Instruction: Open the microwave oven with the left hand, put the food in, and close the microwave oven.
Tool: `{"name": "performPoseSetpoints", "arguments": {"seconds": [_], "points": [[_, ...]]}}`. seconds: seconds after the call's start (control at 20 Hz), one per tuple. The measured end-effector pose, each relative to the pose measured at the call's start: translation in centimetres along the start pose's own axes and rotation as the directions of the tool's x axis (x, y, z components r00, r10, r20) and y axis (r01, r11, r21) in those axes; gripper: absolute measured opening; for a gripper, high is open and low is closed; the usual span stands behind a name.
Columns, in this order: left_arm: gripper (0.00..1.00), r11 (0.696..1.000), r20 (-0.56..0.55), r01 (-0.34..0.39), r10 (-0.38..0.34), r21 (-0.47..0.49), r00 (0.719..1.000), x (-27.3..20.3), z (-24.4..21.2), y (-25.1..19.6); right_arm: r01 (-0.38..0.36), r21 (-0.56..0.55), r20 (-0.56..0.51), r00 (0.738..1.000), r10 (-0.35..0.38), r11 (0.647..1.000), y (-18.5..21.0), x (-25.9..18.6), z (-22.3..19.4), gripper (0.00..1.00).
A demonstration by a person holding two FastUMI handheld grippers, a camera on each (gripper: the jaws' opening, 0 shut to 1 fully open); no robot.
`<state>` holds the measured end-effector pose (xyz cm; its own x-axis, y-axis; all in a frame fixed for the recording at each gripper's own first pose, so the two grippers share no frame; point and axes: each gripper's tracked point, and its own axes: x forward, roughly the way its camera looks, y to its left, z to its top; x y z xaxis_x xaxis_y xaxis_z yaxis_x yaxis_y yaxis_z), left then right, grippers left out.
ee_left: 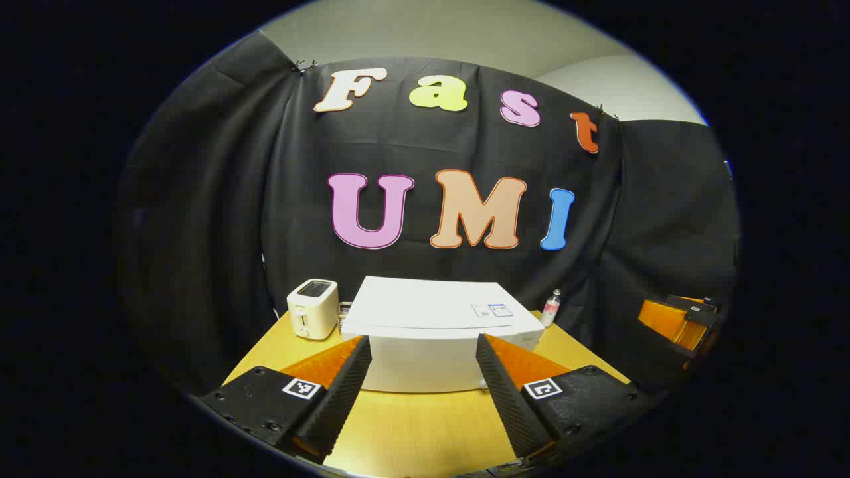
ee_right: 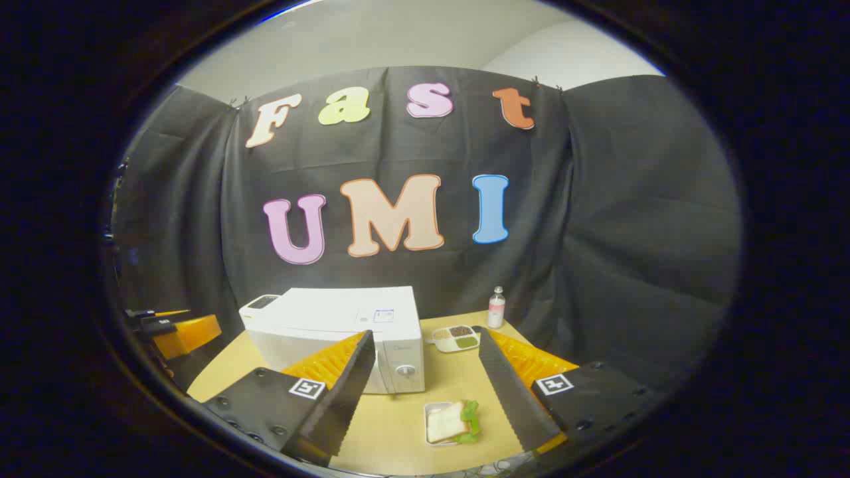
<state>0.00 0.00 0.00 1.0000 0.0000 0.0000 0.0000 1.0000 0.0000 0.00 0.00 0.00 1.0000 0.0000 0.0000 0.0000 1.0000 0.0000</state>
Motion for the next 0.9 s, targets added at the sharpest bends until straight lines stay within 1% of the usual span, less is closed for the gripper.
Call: {"name": "performPoseSetpoints", "arguments": {"seconds": [0.15,0.25,0.3,0.35,0.4,0.5,0.55,0.6,0.65,0.75,0.8,0.9], "points": [[0.95,1.000,0.003,-0.015,0.015,0.012,1.000,0.5,0.3,-0.7,-0.020,0.020,-0.020,1.000,0.021,1.000,-0.2,0.9,-0.3,0.92],[0.95,1.000,0.008,-0.016,0.016,-0.010,1.000,1.1,0.4,-1.7,-0.028,0.012,-0.030,0.999,0.028,1.000,-1.0,1.7,-0.3,0.92],[0.92,1.000,0.003,-0.019,0.019,-0.021,1.000,1.3,0.4,-2.0,-0.034,0.010,-0.027,0.999,0.034,0.999,-1.3,2.0,-0.2,0.99],[0.95,0.999,0.000,-0.025,0.025,-0.035,1.000,1.5,0.1,-2.3,-0.039,0.010,-0.024,0.999,0.040,0.999,-1.5,2.3,-0.1,0.99],[0.95,0.998,-0.002,-0.028,0.028,-0.050,1.000,1.8,-0.1,-2.4,-0.046,0.010,-0.023,0.999,0.047,0.999,-1.7,2.7,-0.2,0.92],[0.95,0.997,-0.017,-0.039,0.038,-0.073,0.999,2.2,-0.5,-3.0,-0.050,0.012,-0.024,0.998,0.051,0.999,-2.4,3.4,-0.3,0.92],[0.95,0.996,-0.018,-0.045,0.044,-0.076,0.999,2.3,-0.7,-3.1,-0.055,0.016,-0.024,0.998,0.055,0.998,-2.8,3.7,-0.3,0.99],[0.95,0.996,-0.017,-0.052,0.051,-0.074,0.999,2.5,-0.7,-3.2,-0.061,0.022,-0.028,0.998,0.061,0.998,-3.0,4.0,-0.6,0.99],[0.95,0.996,-0.018,-0.058,0.057,-0.071,0.998,2.6,-0.9,-3.3,-0.068,0.029,-0.038,0.997,0.069,0.997,-3.1,4.4,-0.8,0.92],[0.95,0.996,-0.034,-0.062,0.060,-0.060,0.998,3.1,-1.6,-3.8,-0.078,0.048,-0.057,0.995,0.080,0.996,-3.7,4.9,-1.4,0.92],[0.95,0.997,-0.046,-0.060,0.058,-0.050,0.997,3.4,-2.1,-4.2,-0.080,0.055,-0.061,0.995,0.083,0.995,-4.0,5.2,-1.6,0.99],[0.95,0.998,-0.083,-0.058,0.056,-0.033,0.995,4.3,-3.7,-4.9,-0.075,0.053,-0.075,0.994,0.079,0.996,-4.9,5.6,-2.3,0.98]]}}
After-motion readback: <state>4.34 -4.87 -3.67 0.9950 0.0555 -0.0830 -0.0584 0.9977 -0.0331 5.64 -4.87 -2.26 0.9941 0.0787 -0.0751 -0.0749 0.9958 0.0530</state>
